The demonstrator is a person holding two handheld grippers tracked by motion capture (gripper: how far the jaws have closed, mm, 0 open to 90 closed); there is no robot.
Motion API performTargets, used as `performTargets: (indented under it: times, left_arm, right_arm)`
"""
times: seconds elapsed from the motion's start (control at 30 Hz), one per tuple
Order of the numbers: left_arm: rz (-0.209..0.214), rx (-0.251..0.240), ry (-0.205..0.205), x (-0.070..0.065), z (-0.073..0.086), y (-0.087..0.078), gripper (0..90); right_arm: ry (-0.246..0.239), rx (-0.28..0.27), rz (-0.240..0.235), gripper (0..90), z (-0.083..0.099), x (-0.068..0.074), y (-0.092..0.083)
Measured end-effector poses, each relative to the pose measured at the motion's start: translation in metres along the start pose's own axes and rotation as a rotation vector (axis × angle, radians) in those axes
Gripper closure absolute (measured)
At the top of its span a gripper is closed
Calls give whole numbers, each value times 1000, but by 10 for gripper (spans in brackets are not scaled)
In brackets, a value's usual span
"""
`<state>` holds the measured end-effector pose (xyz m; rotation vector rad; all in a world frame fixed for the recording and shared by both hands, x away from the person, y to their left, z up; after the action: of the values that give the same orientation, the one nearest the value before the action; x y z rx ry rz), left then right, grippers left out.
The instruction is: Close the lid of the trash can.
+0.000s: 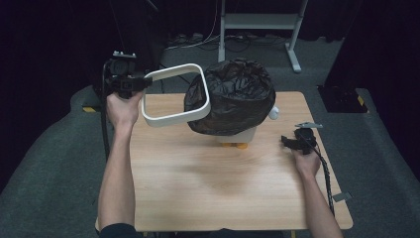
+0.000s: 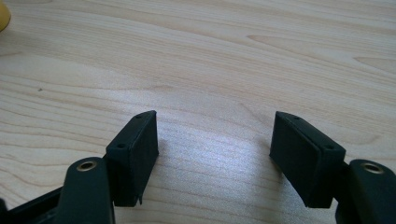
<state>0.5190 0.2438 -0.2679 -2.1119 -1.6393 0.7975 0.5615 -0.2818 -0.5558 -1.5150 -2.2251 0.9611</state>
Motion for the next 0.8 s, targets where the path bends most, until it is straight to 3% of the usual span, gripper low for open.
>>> performTargets:
  times: [0.17,0.8]
  left_arm:
    - [1,4,14,-7,-7,2,799]
    - [69,-1,55,-42,-34,14,799]
  right_arm:
    - [-1,0,0,314,0,0,0]
    - [-2,-1,-1,314,0,0,0]
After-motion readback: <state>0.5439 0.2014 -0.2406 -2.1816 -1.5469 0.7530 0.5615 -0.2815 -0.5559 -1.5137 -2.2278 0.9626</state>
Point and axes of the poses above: each handheld gripper's, and its own axes: y roughly forward along the jaws, z roughly out of its underside, x roughly to its left, the point moved 5 cm from there along y, roughly forward along the jaws, and after that the axes turned 9 degrees about -y, right-handed, at the moved point
